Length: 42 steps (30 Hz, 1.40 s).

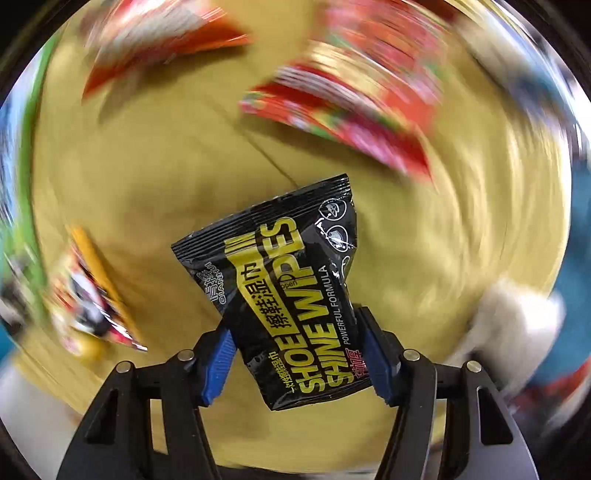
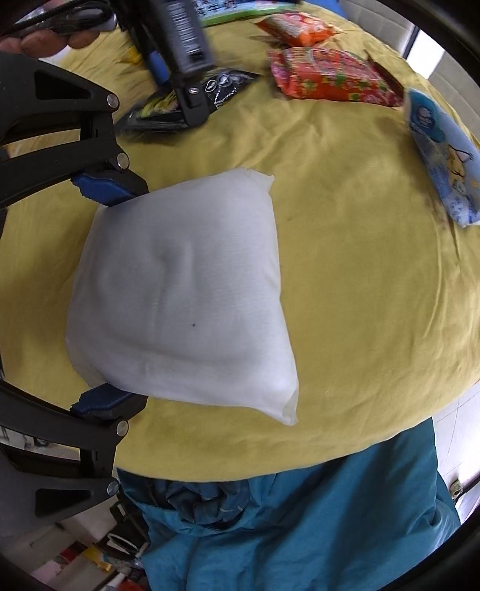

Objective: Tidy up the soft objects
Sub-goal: 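Carry the black pack with left tool while right tool carries white pouch into box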

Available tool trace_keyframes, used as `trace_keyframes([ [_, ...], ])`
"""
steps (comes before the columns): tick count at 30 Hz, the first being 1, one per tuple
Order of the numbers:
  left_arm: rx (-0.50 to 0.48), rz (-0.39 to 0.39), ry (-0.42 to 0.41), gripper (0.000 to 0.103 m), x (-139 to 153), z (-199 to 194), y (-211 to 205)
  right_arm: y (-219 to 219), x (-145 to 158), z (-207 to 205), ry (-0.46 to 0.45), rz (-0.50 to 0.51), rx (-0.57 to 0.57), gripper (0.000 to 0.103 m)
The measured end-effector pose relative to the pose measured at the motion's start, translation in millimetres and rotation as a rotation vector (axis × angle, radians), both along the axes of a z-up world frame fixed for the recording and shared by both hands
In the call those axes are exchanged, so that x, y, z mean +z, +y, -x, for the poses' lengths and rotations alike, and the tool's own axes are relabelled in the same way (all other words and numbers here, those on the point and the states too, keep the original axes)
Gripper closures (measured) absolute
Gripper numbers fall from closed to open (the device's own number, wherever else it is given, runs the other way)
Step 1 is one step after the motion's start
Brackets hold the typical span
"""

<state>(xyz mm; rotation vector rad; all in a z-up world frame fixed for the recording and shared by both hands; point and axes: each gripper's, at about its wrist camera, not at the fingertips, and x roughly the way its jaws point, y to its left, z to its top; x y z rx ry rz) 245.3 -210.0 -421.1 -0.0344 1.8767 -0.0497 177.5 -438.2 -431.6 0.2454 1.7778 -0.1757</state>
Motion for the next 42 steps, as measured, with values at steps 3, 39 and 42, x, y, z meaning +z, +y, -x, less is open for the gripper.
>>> trace_keyframes([
  [3, -0.270, -0.081, -0.068, 0.044, 3, 24, -10, 0, 2, 10, 0.016, -0.008, 0.020, 0.023],
  [39, 0.100, 0.177, -0.481, 0.052, 205, 78, 143, 128, 127, 35, -0.253, -0.145, 0.098, 0.032],
  [42, 0.133, 0.196, -0.515, 0.052, 230, 75, 184, 165, 163, 27, -0.313, -0.189, 0.132, 0.032],
])
